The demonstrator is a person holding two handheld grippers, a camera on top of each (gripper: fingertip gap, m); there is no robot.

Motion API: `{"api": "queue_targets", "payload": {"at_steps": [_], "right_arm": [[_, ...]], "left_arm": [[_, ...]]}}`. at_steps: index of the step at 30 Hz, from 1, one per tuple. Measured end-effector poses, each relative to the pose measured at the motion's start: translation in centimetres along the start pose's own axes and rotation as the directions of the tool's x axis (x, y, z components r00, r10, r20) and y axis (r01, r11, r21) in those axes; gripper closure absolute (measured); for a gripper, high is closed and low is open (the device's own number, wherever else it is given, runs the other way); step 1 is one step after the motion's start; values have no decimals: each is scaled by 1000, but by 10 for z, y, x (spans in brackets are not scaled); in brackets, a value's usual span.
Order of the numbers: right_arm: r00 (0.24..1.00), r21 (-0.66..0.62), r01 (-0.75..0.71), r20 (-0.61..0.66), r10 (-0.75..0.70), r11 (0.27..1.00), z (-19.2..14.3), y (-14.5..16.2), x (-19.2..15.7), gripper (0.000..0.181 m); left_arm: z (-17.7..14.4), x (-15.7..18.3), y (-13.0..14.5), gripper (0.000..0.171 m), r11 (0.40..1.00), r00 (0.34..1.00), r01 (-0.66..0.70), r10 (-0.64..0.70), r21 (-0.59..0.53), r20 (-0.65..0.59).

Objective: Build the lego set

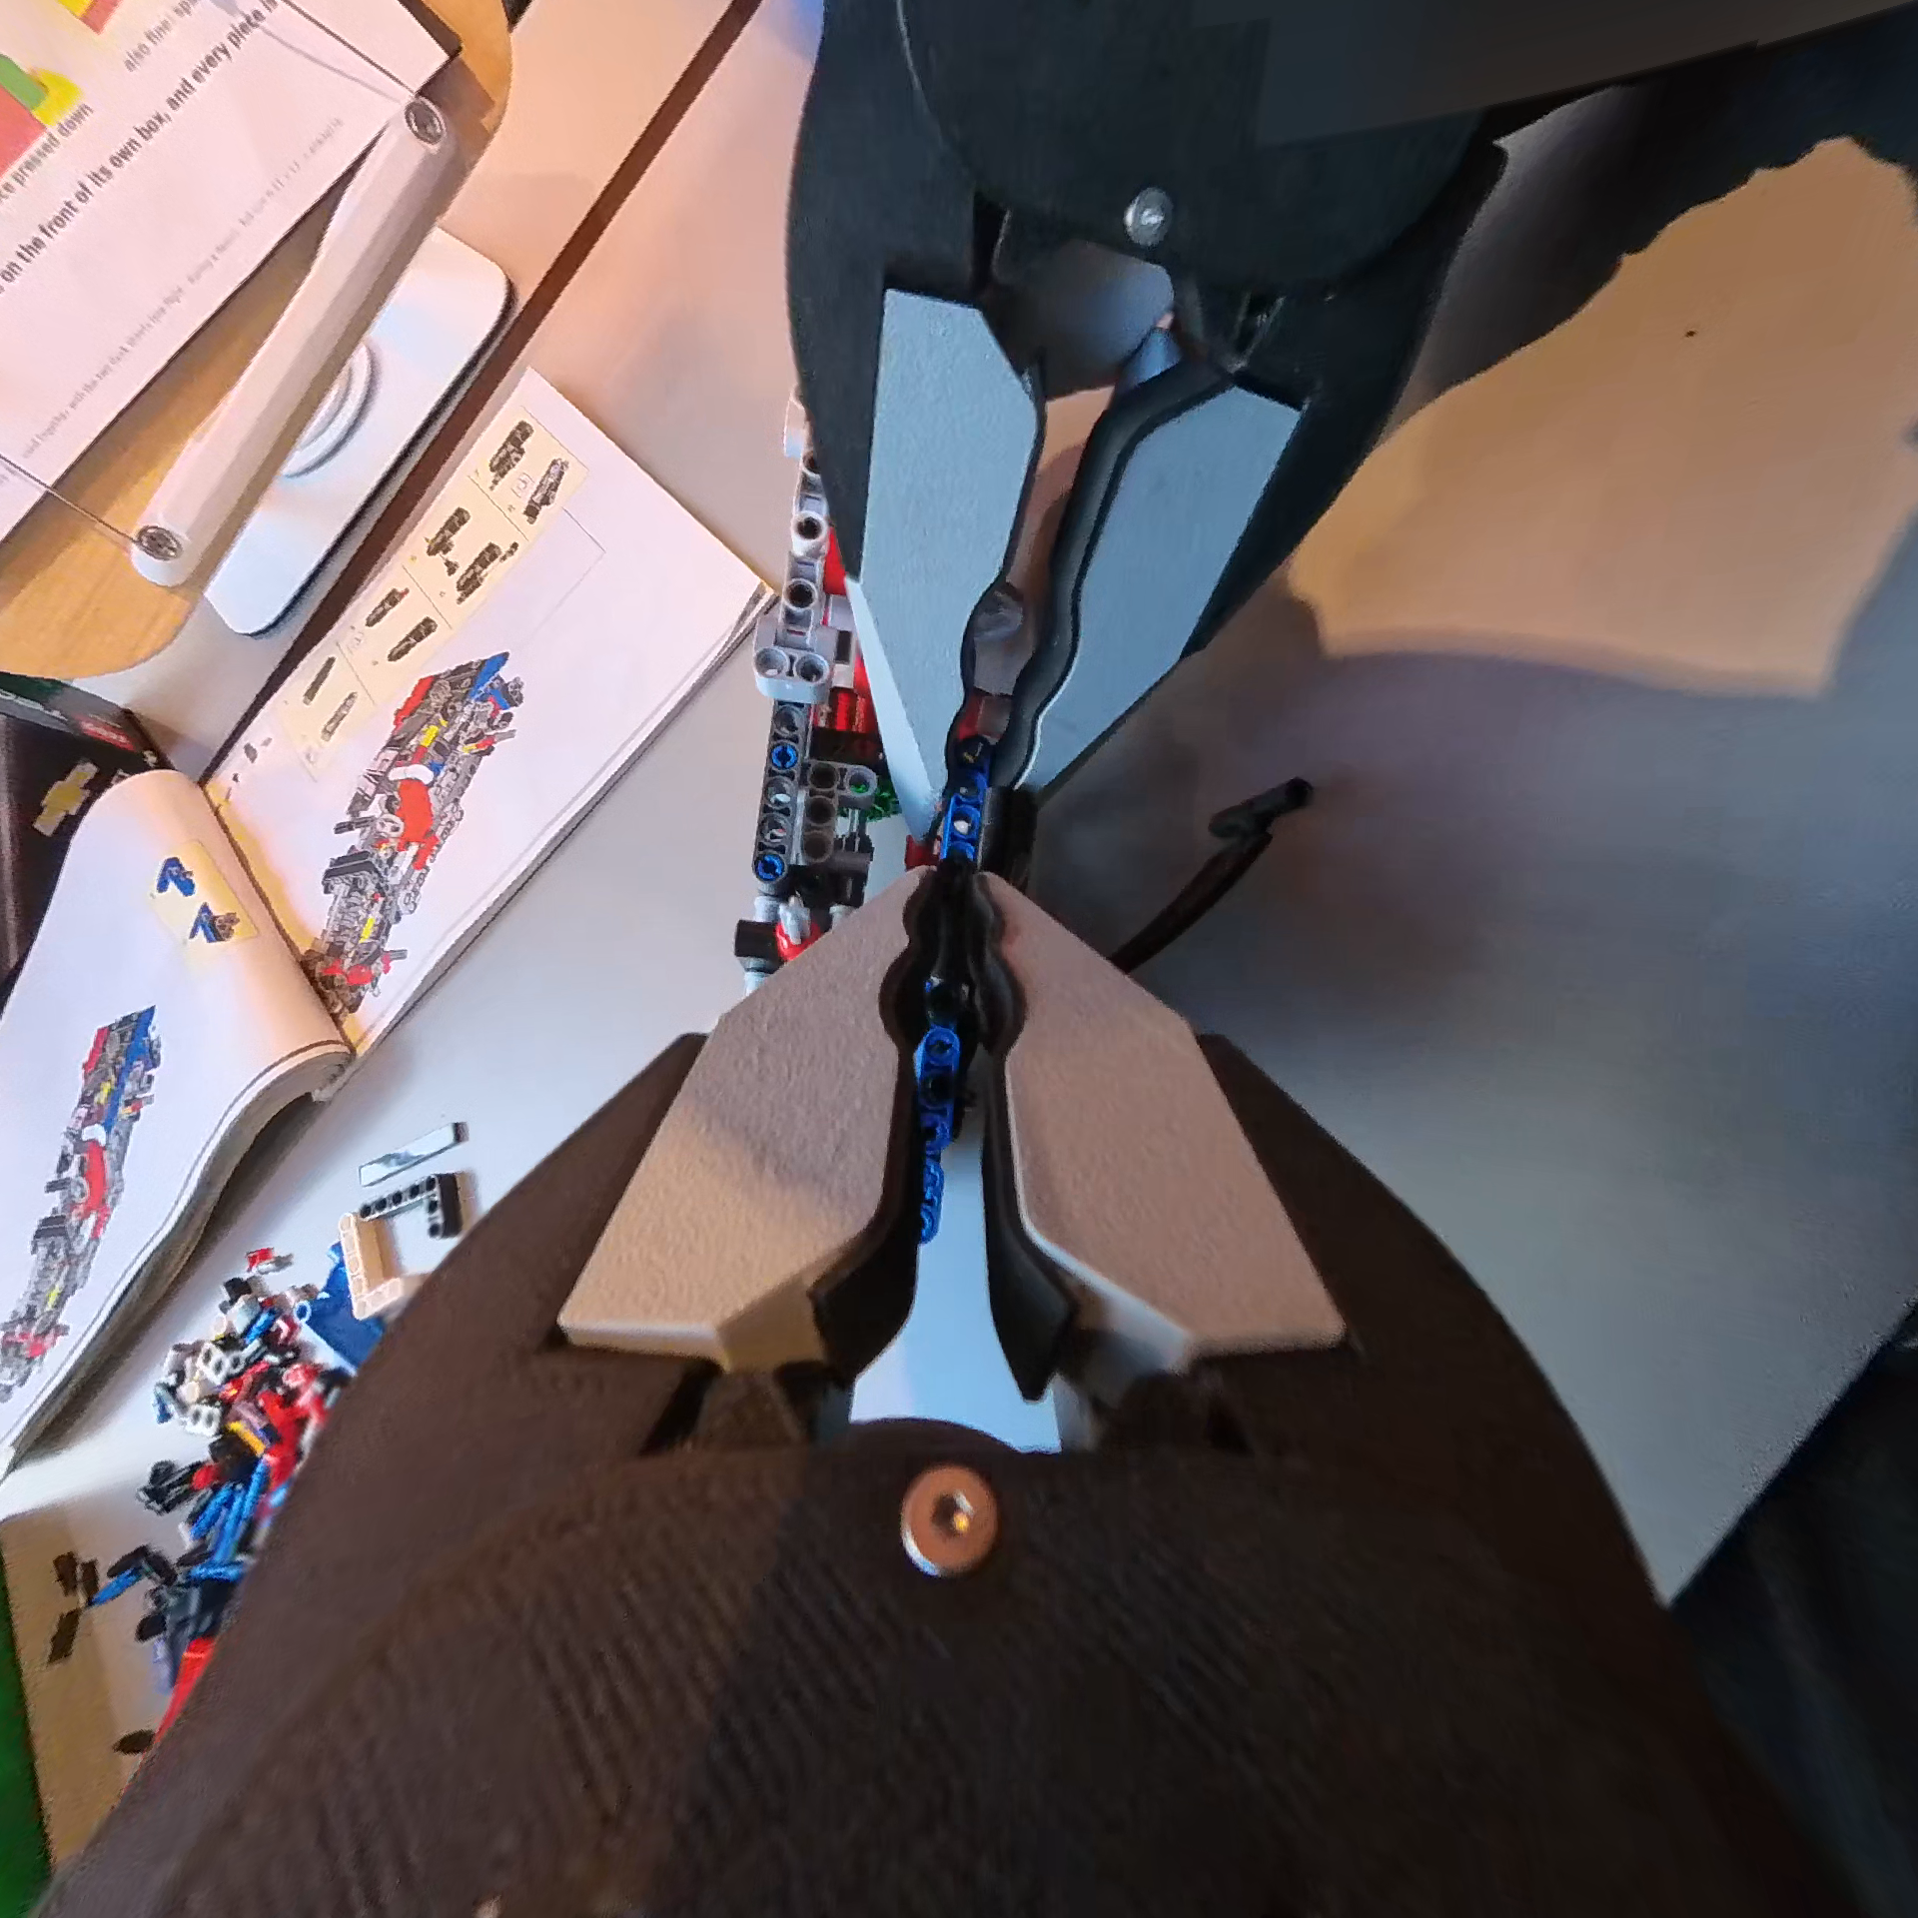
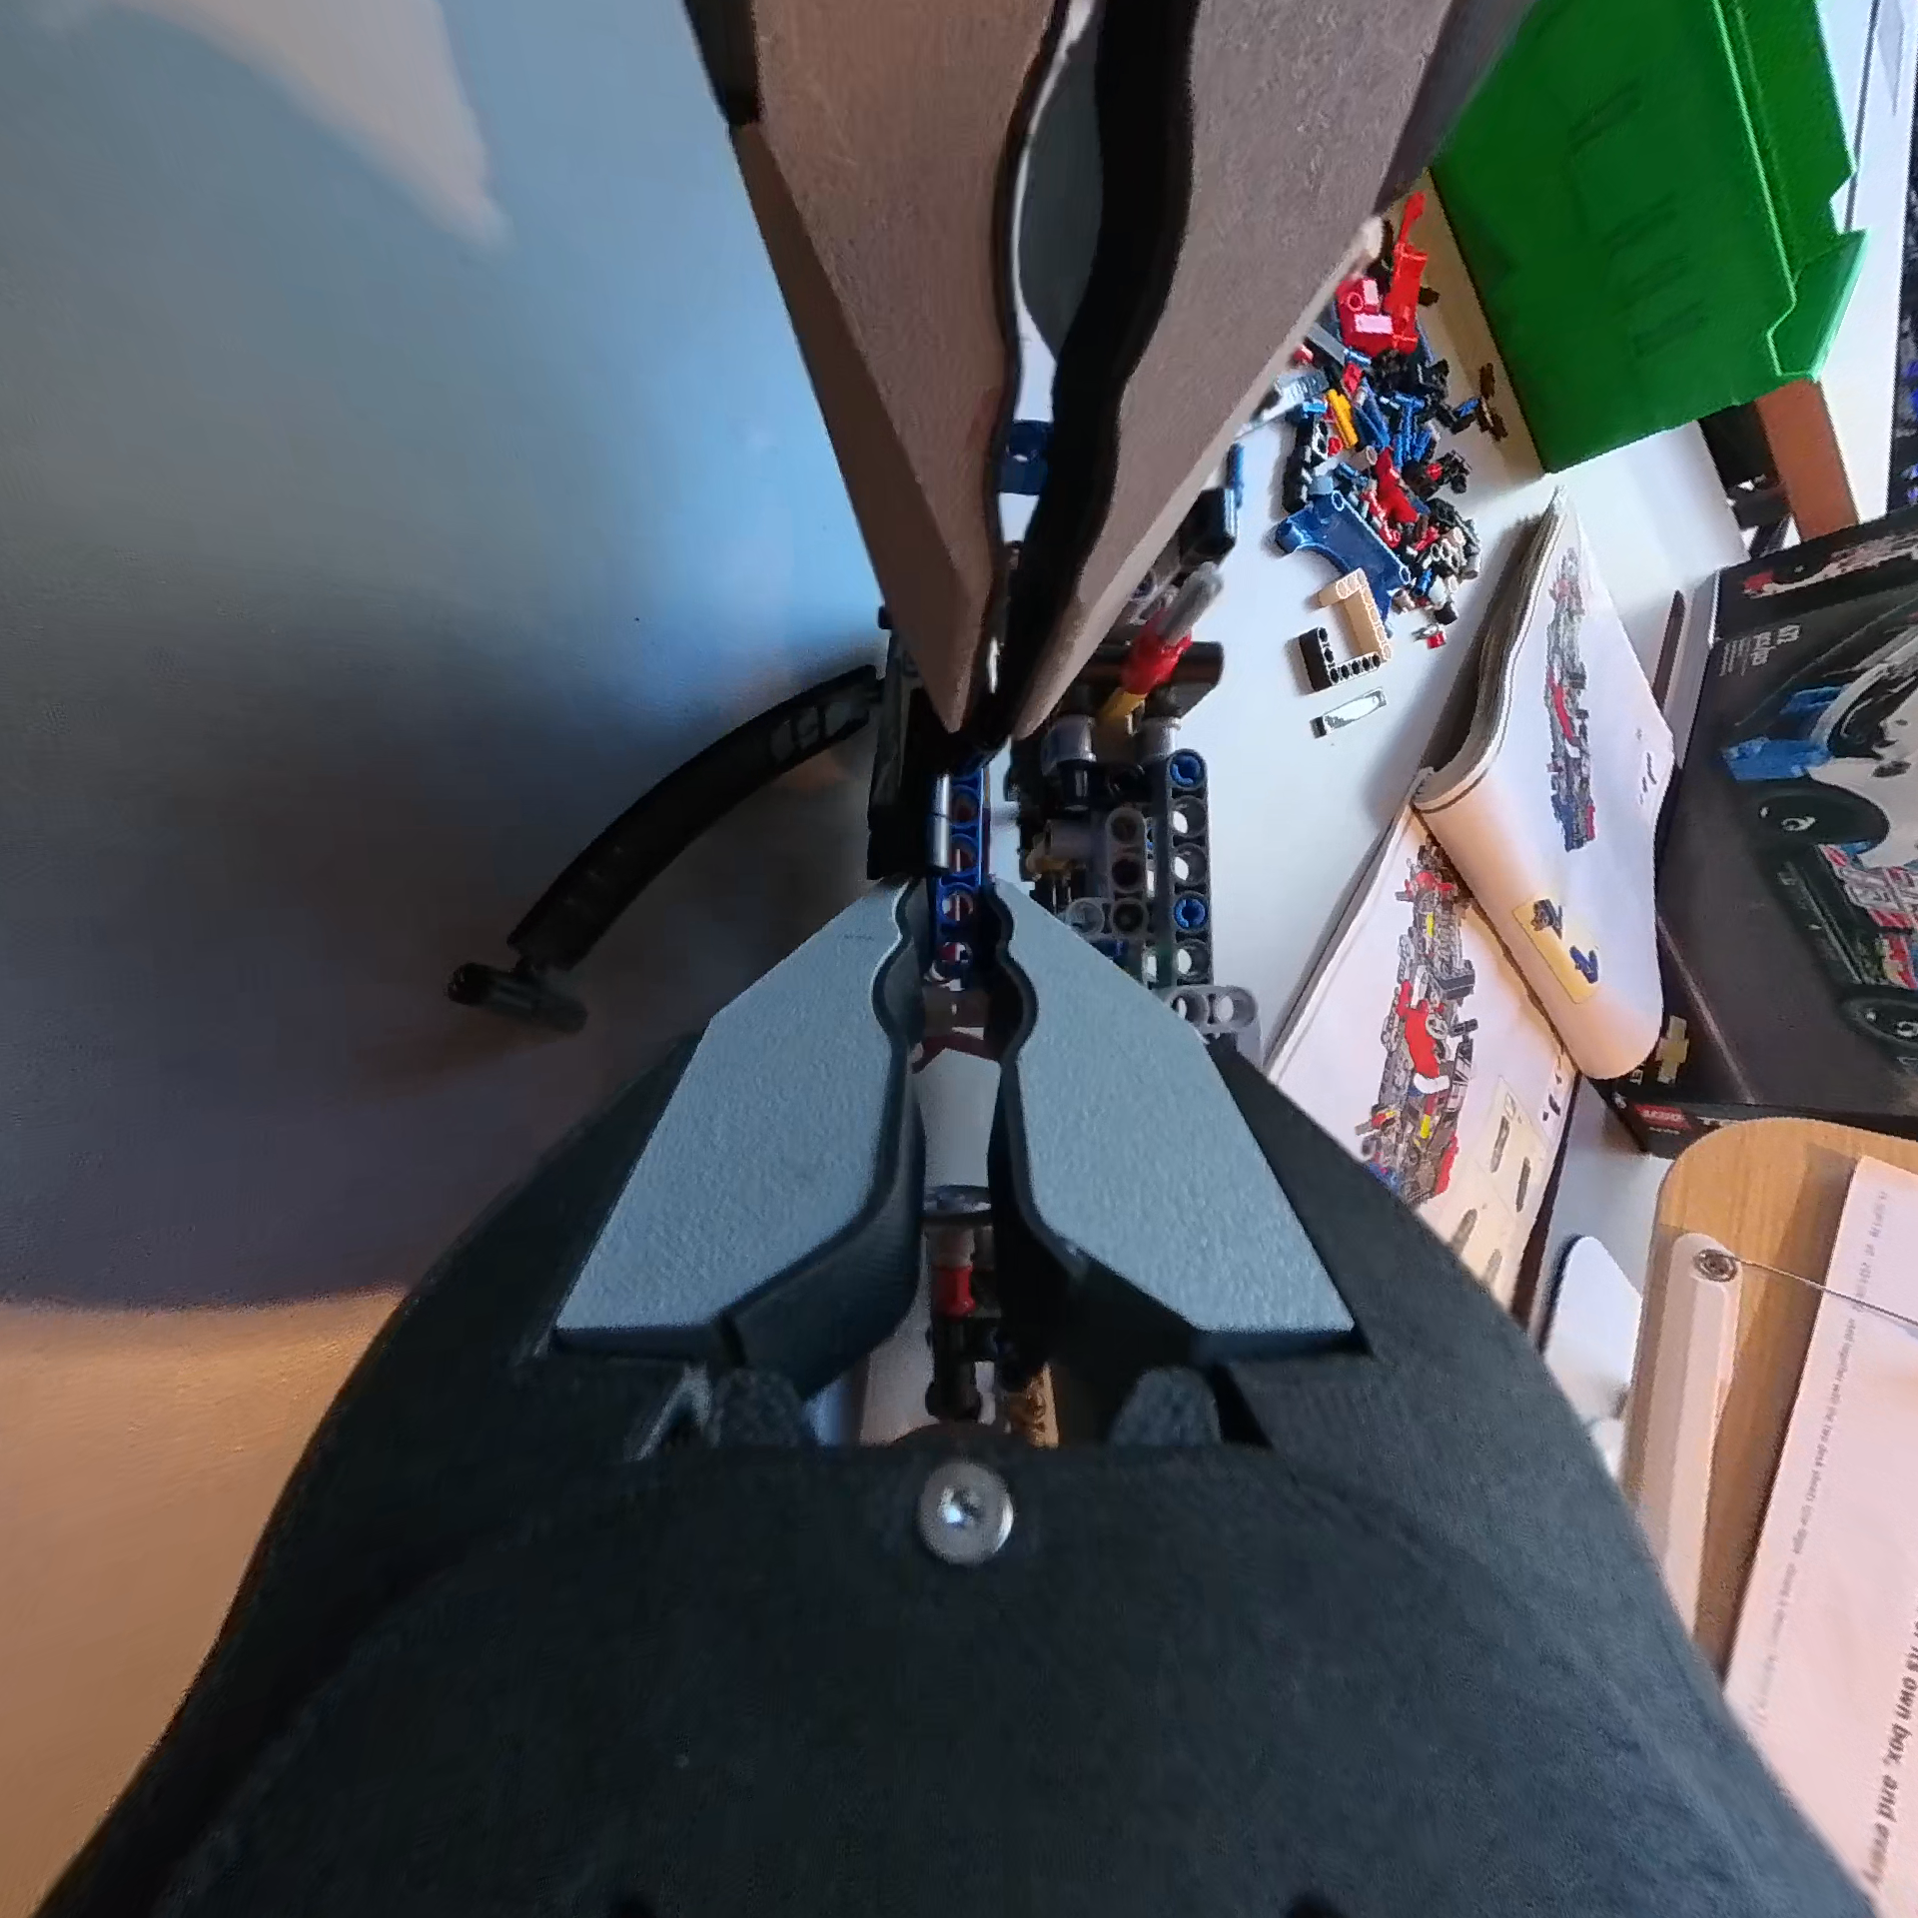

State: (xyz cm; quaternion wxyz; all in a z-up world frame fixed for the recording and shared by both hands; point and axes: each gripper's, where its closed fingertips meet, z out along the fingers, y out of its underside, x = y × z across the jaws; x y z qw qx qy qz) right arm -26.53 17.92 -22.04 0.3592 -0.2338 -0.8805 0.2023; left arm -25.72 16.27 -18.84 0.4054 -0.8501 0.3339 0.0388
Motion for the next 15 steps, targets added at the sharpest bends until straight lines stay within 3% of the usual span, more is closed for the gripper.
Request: {"api": "queue_targets", "payload": {"at_steps": [8,13,15], "right_arm": [[999,-21,-32,1,32,999,2,2,1,178],[1000,-29,-6,-1,6,1000,9,8,0,178],[1000,-8,-14,-4,14,1000,6,5,2,178]], "left_arm": [[3,-4,1,170,998,997,-69,69,-4,38],[8,0,4,170,1000,1000,-4,4,15,-7],[4,-3,-1,168,997,997,-66,65,36,29]]}}
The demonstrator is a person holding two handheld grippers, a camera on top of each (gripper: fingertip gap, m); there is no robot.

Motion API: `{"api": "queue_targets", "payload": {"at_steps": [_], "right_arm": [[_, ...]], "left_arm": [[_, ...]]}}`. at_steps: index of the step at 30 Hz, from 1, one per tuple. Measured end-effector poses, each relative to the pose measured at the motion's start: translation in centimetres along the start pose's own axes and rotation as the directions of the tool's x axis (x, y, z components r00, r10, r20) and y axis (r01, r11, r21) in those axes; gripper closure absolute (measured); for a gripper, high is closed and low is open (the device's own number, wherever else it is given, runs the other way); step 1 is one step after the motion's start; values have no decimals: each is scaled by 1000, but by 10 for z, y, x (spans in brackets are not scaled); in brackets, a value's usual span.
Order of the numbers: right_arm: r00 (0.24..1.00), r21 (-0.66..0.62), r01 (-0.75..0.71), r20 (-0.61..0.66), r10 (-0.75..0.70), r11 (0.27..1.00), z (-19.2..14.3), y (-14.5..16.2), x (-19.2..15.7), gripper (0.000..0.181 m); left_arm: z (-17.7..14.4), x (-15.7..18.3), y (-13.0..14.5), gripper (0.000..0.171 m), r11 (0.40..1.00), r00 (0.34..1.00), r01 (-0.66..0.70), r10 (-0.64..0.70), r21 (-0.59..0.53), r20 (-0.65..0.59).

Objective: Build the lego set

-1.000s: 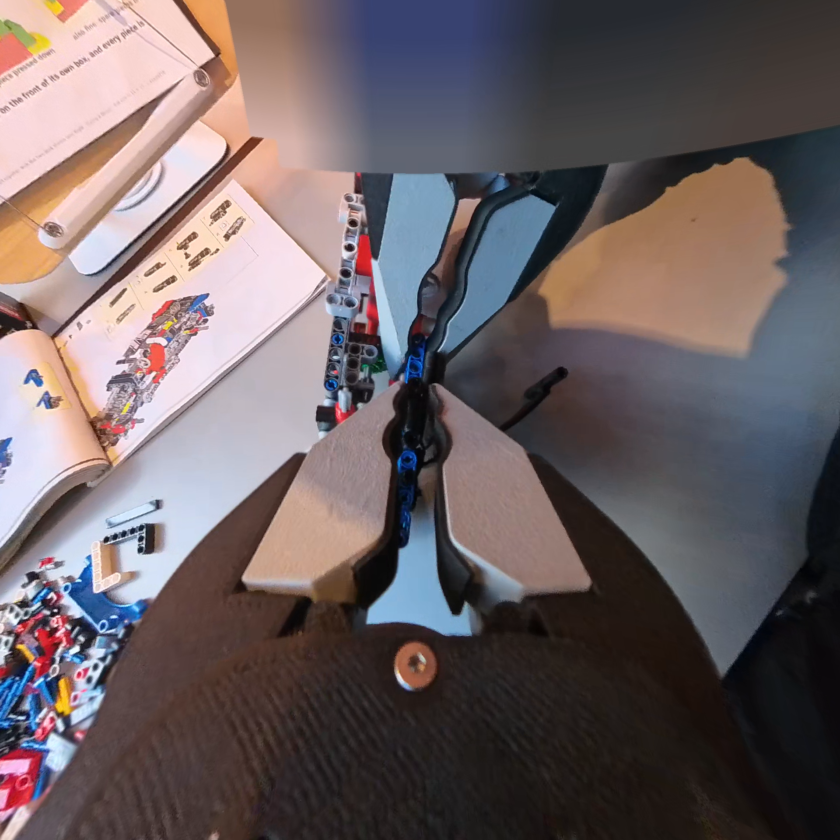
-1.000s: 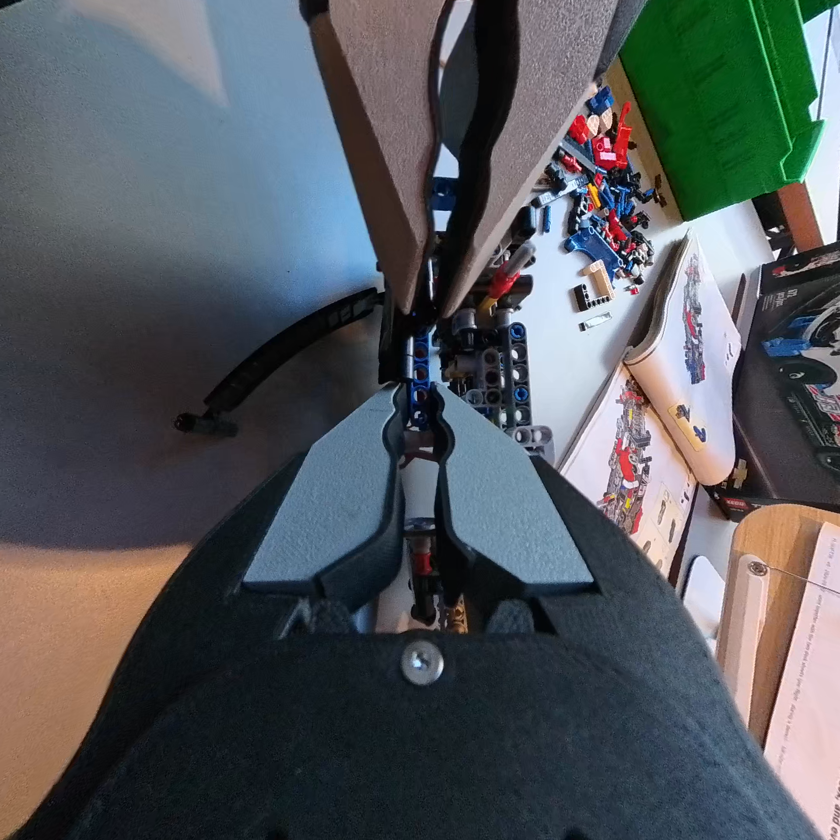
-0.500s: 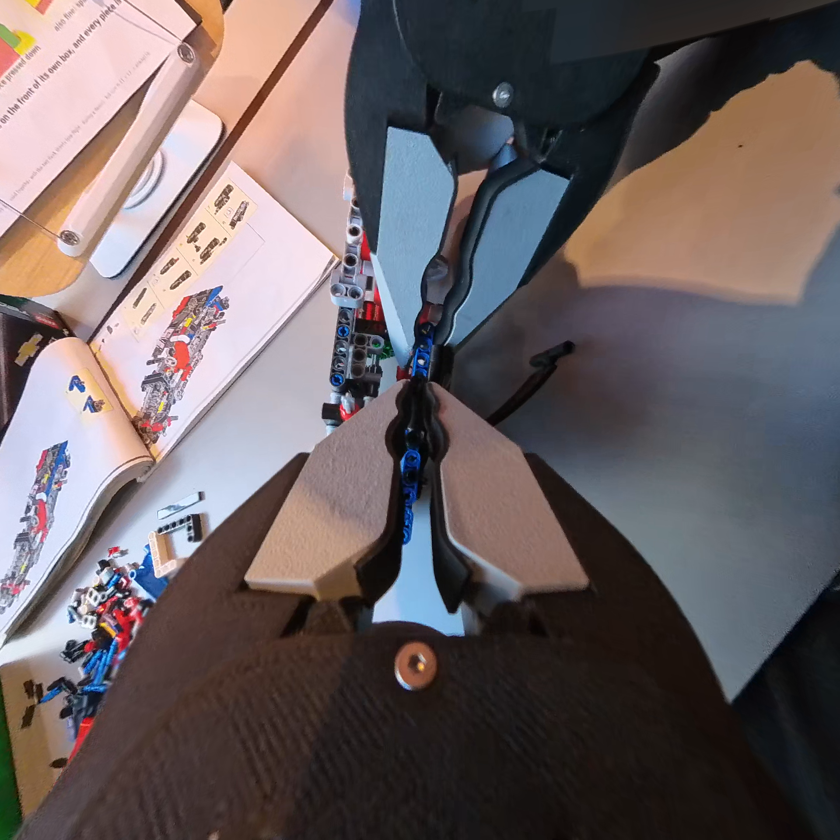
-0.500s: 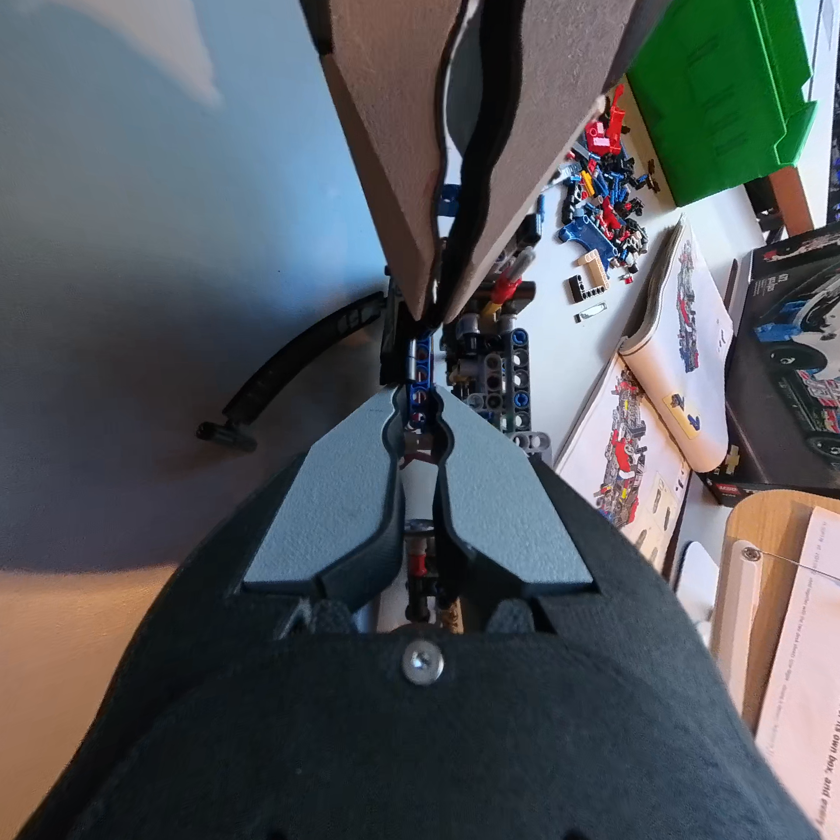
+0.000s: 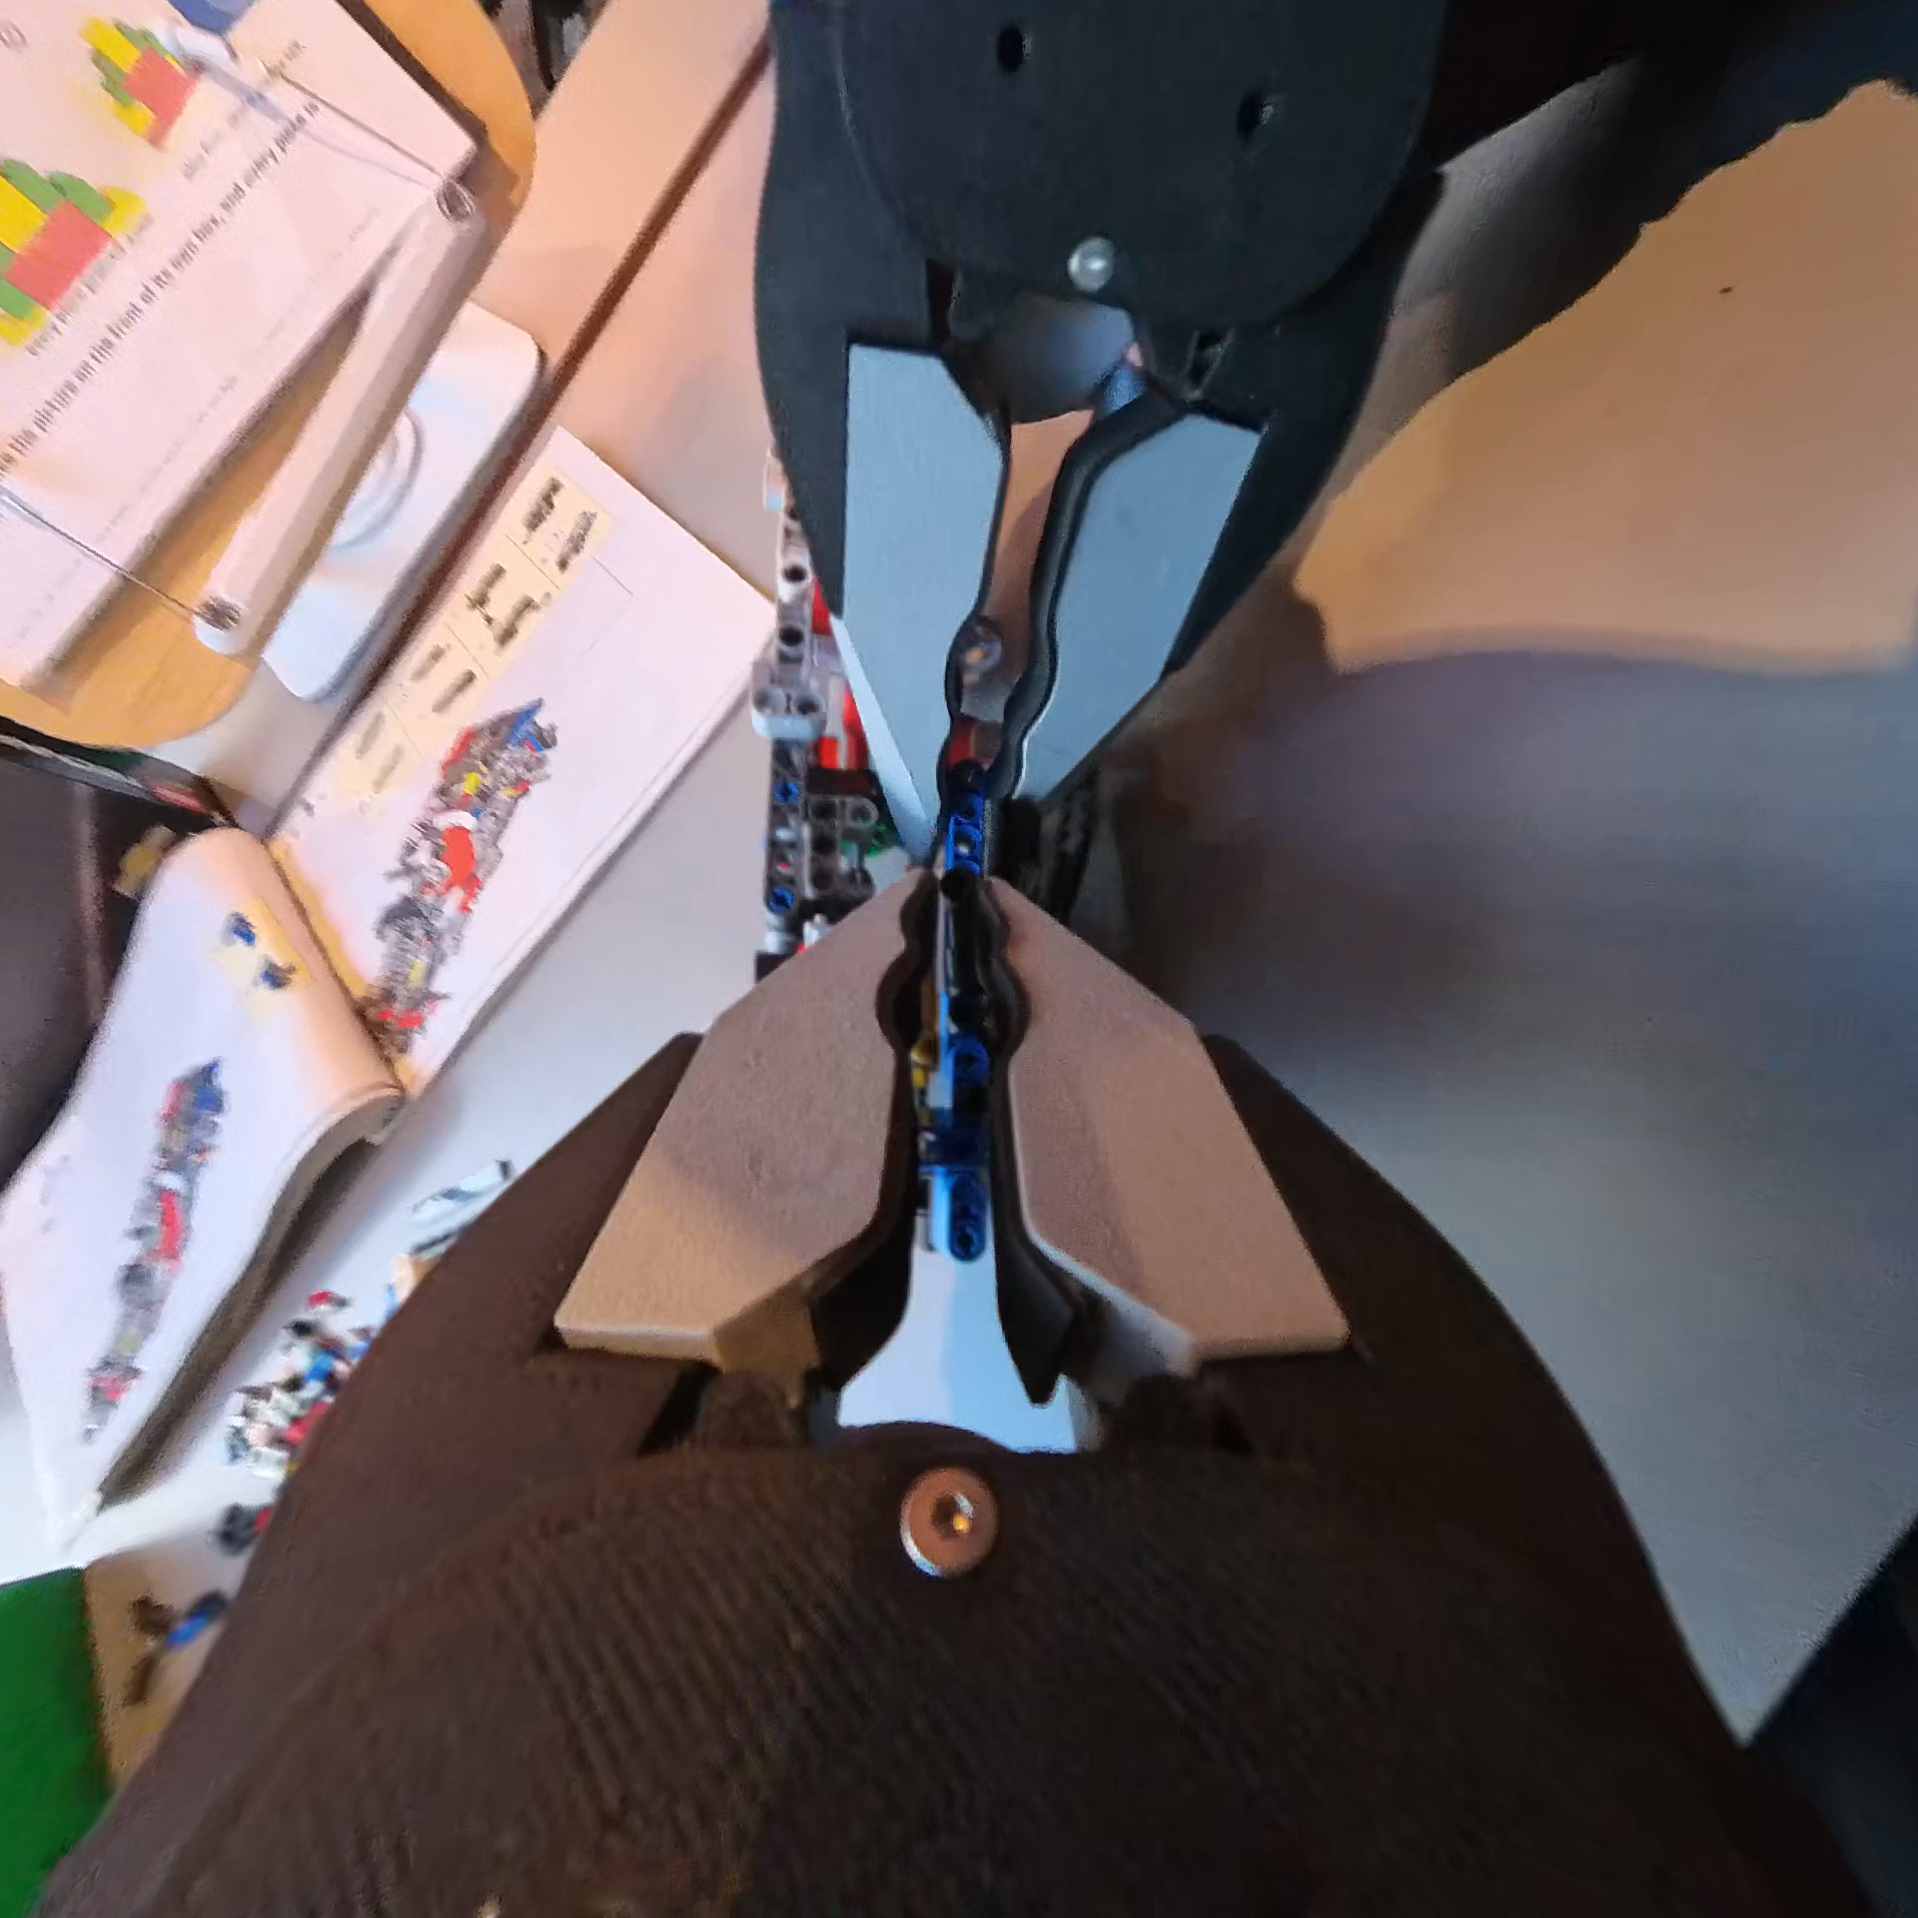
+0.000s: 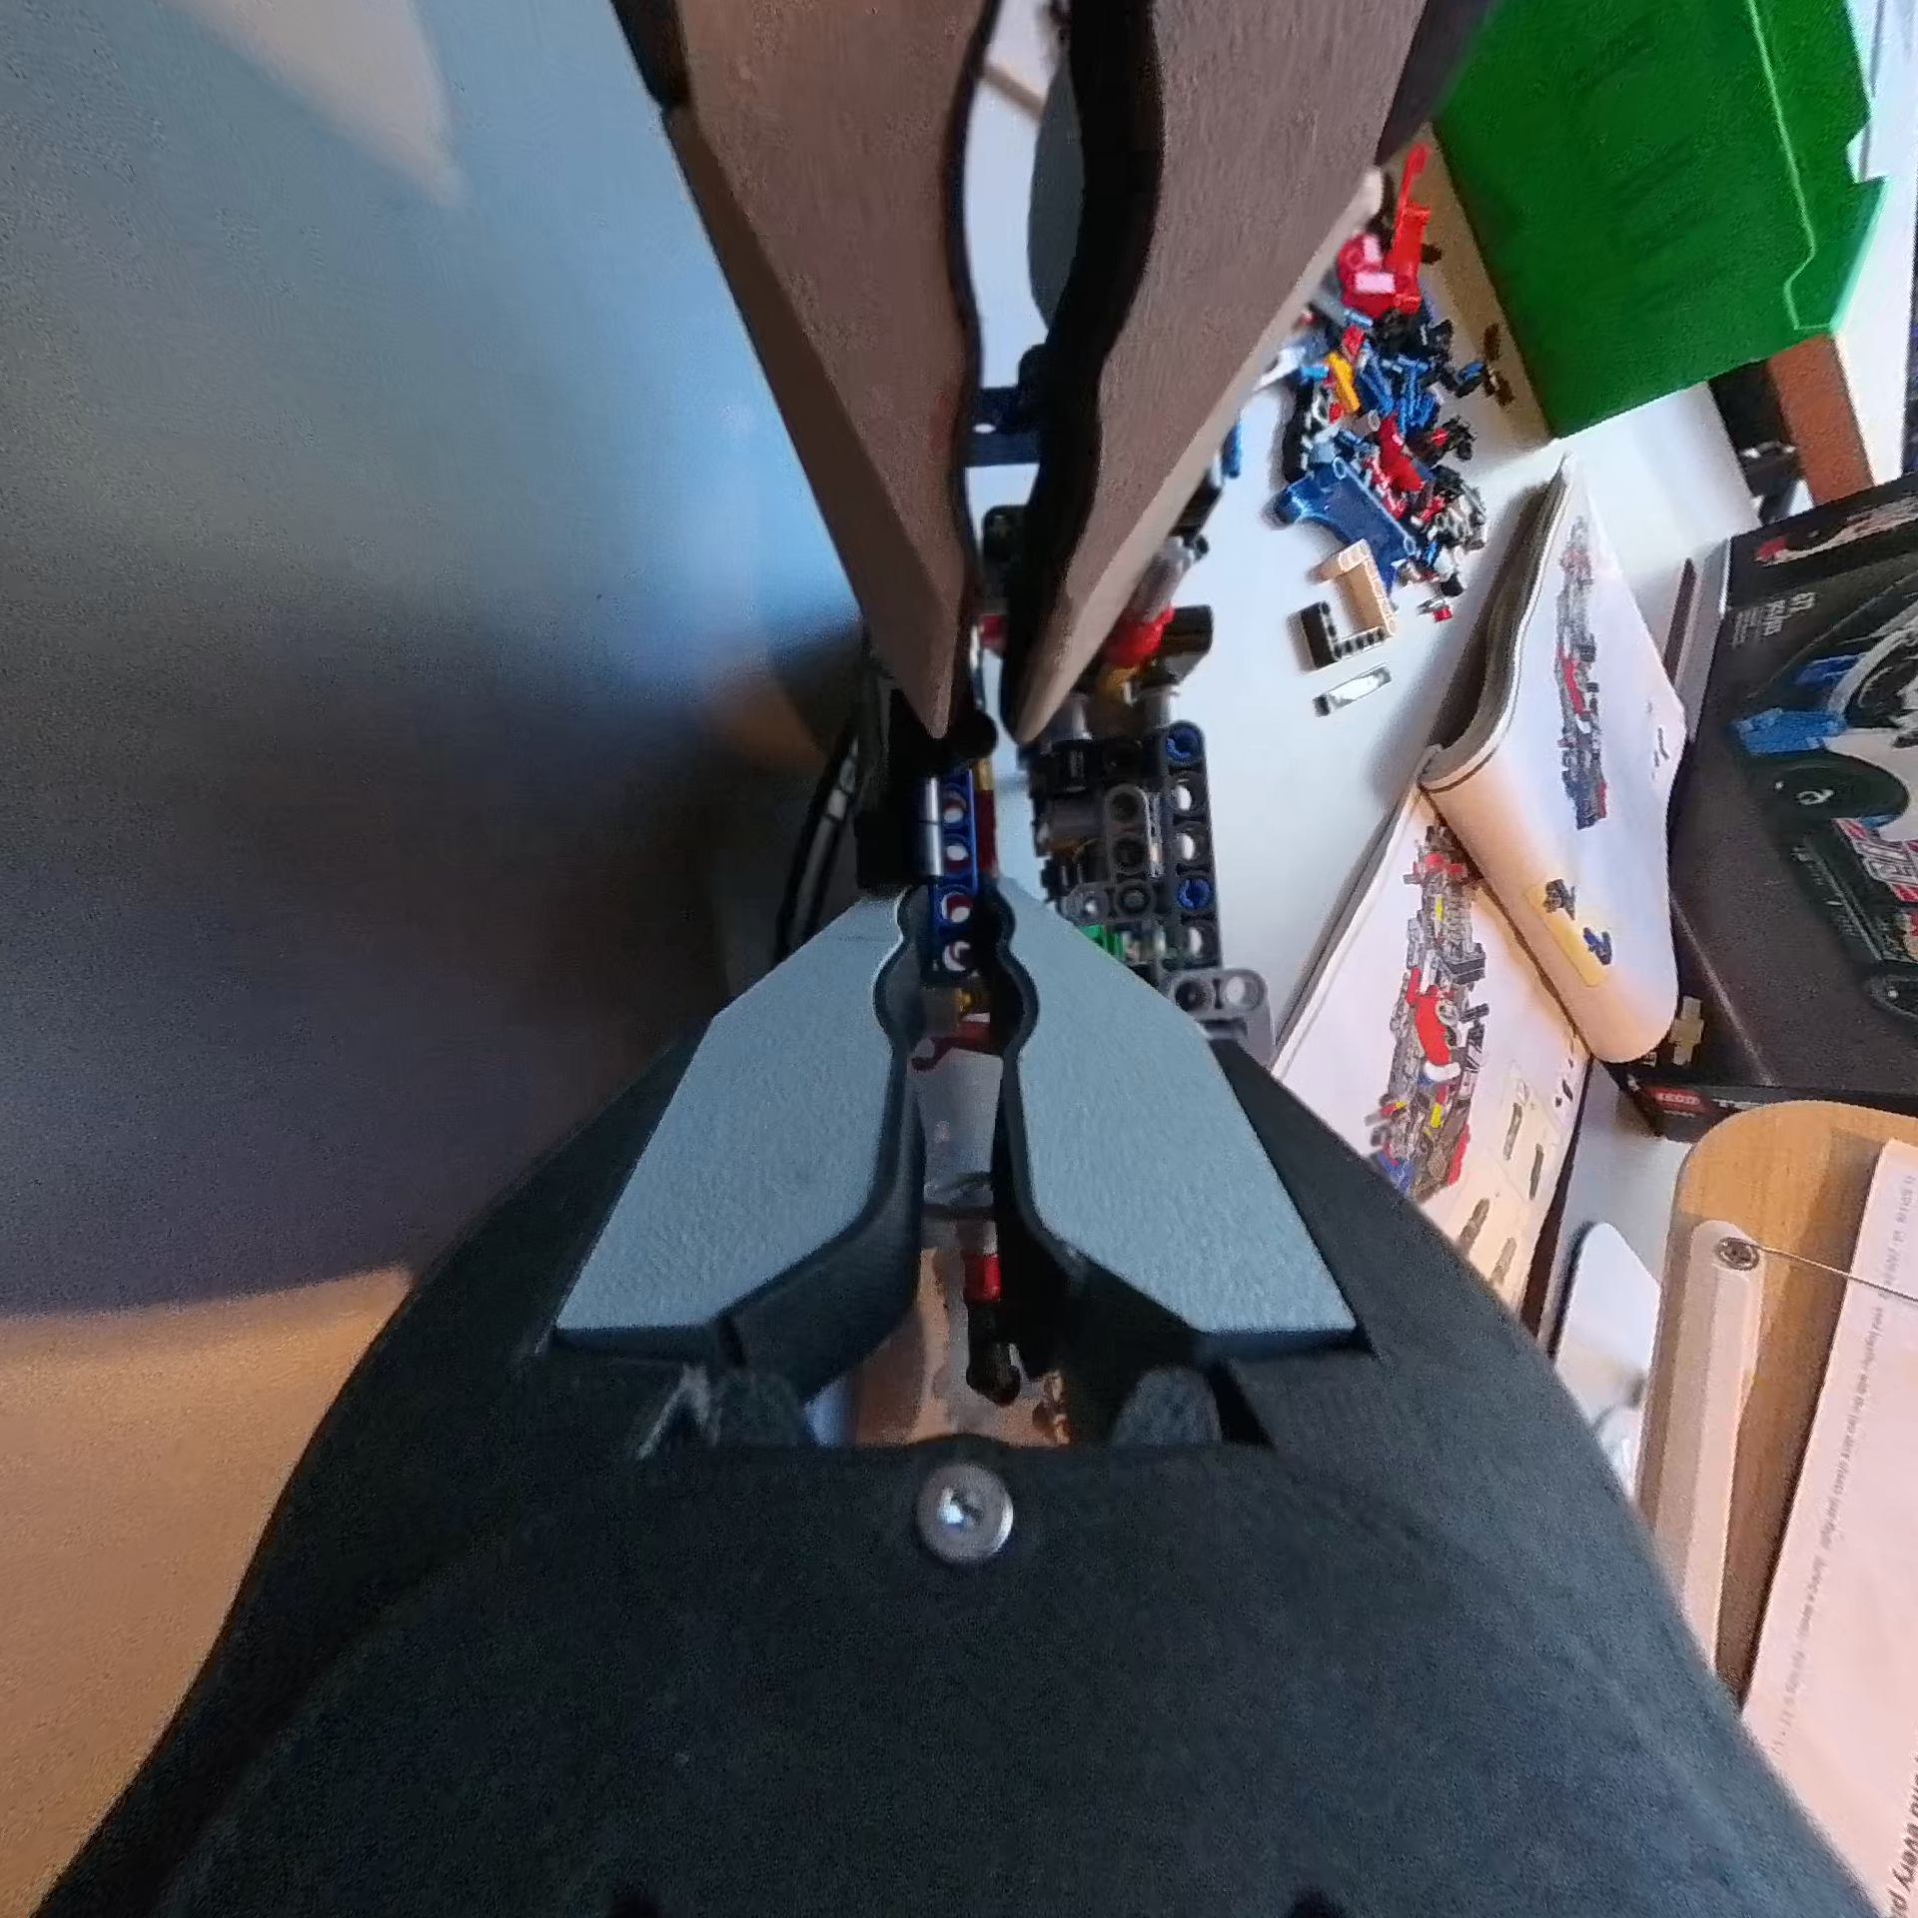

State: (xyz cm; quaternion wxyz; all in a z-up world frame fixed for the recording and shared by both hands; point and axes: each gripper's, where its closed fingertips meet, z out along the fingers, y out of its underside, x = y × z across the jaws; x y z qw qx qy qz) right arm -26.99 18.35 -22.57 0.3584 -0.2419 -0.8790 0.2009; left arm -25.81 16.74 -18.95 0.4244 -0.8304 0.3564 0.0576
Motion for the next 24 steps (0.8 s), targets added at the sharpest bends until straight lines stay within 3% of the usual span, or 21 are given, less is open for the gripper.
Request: {"api": "queue_targets", "payload": {"at_steps": [3,8,10,14,17,24], "right_arm": [[1000,-4,2,-3,-2,1000,0,3,1,177],[1000,-54,-23,-5,23,998,-2,13,2,176],[997,-45,-72,29,73,996,-5,13,3,176],[986,-17,-139,93,140,990,-12,8,10,176],[962,-6,-203,184,201,979,-18,4,12,176],[932,-30,-276,238,274,961,-25,3,18,176]], "left_arm": [[-7,6,-13,156,997,999,-49,49,66,3],[-23,-2,-7,138,990,996,86,-81,112,-48],[-29,-14,2,122,986,993,118,-115,116,-30],[-17,-19,34,98,996,998,58,-55,74,-37],[2,-19,47,99,994,991,76,-67,75,-115],[4,-25,26,106,929,922,282,-194,238,-335]]}}
